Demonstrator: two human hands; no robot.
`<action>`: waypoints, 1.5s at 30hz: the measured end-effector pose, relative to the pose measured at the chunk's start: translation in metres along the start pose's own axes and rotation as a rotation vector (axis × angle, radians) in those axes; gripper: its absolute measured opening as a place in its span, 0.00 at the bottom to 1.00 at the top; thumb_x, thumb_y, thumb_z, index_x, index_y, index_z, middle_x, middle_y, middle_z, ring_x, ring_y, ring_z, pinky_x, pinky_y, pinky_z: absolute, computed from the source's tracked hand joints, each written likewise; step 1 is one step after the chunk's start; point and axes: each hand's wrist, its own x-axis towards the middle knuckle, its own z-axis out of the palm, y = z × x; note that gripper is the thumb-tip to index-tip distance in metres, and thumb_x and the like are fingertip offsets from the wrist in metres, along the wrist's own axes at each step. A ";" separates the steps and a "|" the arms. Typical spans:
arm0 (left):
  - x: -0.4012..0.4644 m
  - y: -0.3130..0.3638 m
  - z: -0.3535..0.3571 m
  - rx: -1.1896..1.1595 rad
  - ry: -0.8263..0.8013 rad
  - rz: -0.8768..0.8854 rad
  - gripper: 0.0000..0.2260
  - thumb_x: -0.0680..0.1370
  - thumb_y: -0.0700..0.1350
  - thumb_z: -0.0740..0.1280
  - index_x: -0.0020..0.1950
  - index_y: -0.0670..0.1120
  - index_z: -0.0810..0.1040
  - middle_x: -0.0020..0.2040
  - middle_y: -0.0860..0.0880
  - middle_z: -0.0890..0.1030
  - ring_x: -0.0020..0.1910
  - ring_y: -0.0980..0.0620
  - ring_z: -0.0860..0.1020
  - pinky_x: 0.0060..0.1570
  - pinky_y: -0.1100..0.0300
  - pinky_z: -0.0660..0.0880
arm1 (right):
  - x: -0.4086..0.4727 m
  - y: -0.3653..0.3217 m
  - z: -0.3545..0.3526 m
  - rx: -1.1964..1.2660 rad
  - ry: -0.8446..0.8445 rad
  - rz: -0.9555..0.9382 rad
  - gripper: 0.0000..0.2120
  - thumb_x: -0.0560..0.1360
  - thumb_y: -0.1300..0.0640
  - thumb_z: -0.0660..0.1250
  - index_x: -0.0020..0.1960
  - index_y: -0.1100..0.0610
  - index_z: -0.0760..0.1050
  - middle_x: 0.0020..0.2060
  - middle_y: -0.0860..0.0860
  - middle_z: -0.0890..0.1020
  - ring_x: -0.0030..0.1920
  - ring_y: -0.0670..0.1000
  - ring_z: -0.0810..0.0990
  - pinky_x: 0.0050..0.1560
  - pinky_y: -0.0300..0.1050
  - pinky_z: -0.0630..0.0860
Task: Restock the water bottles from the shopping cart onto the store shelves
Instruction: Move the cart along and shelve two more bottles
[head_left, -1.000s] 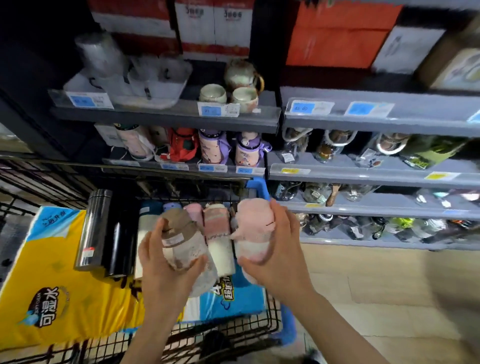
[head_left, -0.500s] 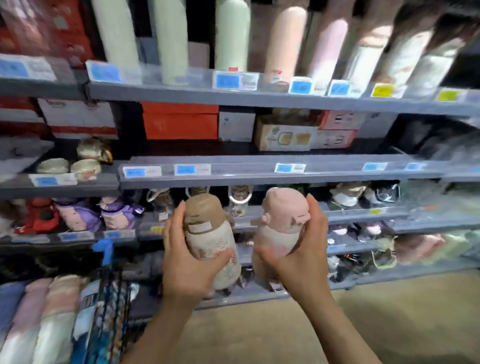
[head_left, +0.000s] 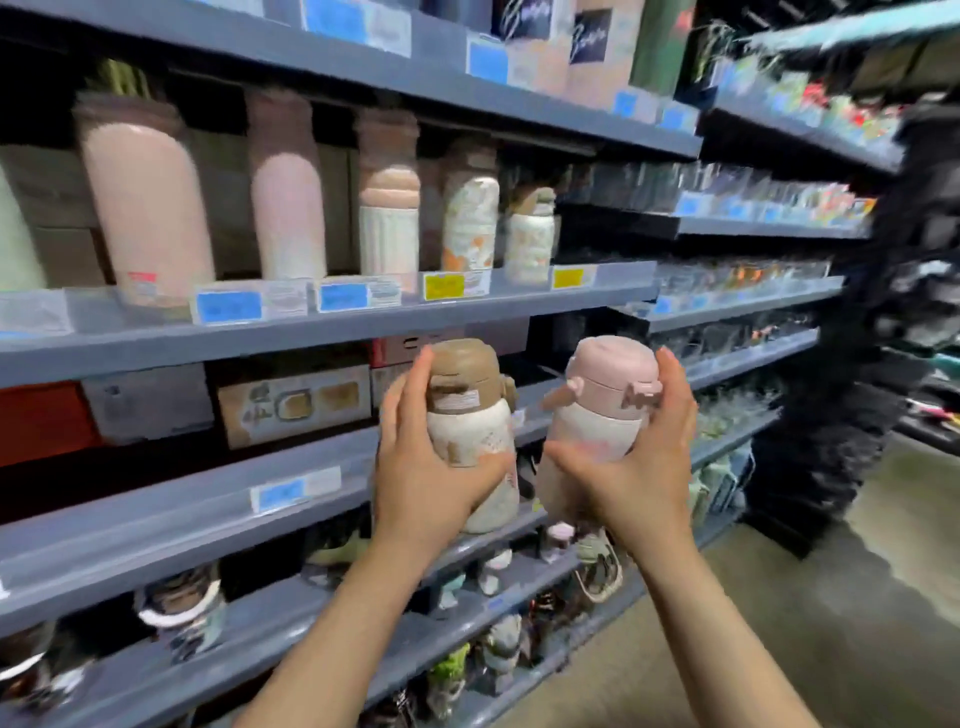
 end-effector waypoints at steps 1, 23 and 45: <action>0.015 0.000 0.016 0.005 0.000 0.026 0.48 0.62 0.48 0.80 0.71 0.66 0.52 0.65 0.63 0.61 0.59 0.70 0.63 0.54 0.73 0.62 | 0.017 0.012 0.000 -0.006 0.011 -0.014 0.52 0.60 0.60 0.80 0.75 0.46 0.53 0.62 0.43 0.60 0.57 0.32 0.62 0.57 0.34 0.63; 0.253 0.046 0.256 0.405 0.288 0.476 0.44 0.63 0.61 0.70 0.75 0.62 0.53 0.70 0.59 0.62 0.66 0.56 0.68 0.55 0.57 0.74 | 0.347 0.197 0.006 0.383 0.157 -0.262 0.51 0.60 0.59 0.80 0.73 0.42 0.54 0.66 0.43 0.62 0.63 0.30 0.64 0.57 0.21 0.62; 0.356 -0.013 0.372 0.743 0.615 0.485 0.43 0.67 0.53 0.77 0.74 0.52 0.56 0.72 0.44 0.63 0.69 0.45 0.68 0.50 0.61 0.69 | 0.473 0.278 0.072 0.536 0.195 -0.382 0.50 0.59 0.56 0.79 0.72 0.44 0.53 0.70 0.59 0.60 0.71 0.53 0.61 0.68 0.40 0.65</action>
